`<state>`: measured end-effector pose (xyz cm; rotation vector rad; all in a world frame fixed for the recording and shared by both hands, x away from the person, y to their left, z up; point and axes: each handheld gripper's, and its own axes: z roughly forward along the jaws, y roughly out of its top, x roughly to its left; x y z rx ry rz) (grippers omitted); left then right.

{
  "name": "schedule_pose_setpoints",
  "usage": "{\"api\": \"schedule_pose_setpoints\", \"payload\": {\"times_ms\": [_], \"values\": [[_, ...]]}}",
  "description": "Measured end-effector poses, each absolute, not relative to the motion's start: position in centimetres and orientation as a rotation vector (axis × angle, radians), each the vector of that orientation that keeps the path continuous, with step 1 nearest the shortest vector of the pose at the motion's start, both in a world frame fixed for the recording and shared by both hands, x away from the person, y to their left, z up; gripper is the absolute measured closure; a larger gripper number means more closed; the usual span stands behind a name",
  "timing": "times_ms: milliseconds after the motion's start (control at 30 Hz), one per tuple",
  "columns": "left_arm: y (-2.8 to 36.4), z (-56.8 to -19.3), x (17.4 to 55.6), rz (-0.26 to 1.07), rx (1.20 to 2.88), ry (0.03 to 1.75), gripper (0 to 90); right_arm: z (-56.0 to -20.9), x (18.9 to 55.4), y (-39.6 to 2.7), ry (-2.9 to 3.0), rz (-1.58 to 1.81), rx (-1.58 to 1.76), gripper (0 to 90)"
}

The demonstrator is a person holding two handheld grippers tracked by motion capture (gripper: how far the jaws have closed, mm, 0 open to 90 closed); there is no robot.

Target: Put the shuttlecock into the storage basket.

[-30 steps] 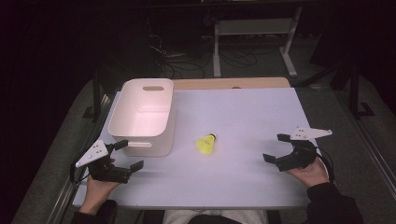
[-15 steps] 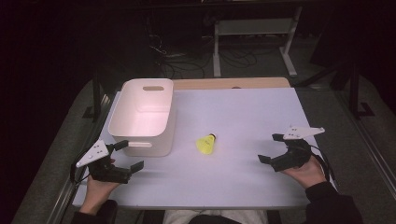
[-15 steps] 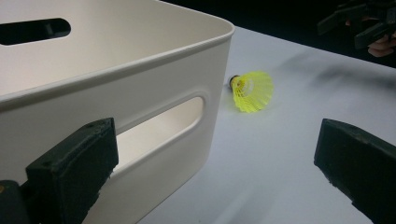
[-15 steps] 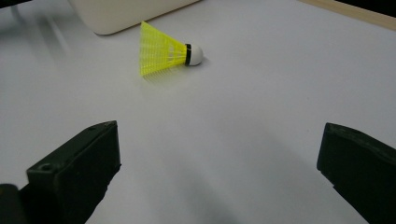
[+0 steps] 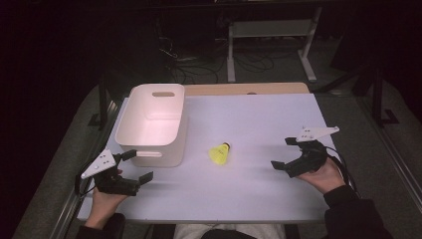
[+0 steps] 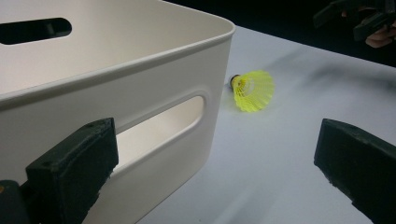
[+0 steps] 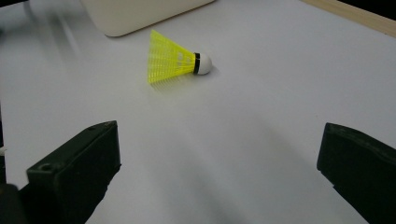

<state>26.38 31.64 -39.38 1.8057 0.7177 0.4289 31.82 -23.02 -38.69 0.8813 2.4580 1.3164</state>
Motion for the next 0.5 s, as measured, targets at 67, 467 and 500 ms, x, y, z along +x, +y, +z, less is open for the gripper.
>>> {"api": "schedule_pose_setpoints", "payload": {"times_ms": [67, 467, 500], "values": [[31.6, -39.4, 26.4, 0.429, 1.806, 0.718, 0.0, -38.6, 31.9, -22.9, 2.465, 1.312, 0.883, 0.0], [31.6, -39.4, 26.4, 0.429, 1.805, 0.716, 0.0, -37.6, 33.2, -21.8, 2.516, 1.279, 0.839, 0.0], [31.6, -39.4, 26.4, 0.429, 1.805, 0.716, 0.0, -37.6, 33.2, -21.8, 2.516, 1.279, 0.839, 0.0]]}}
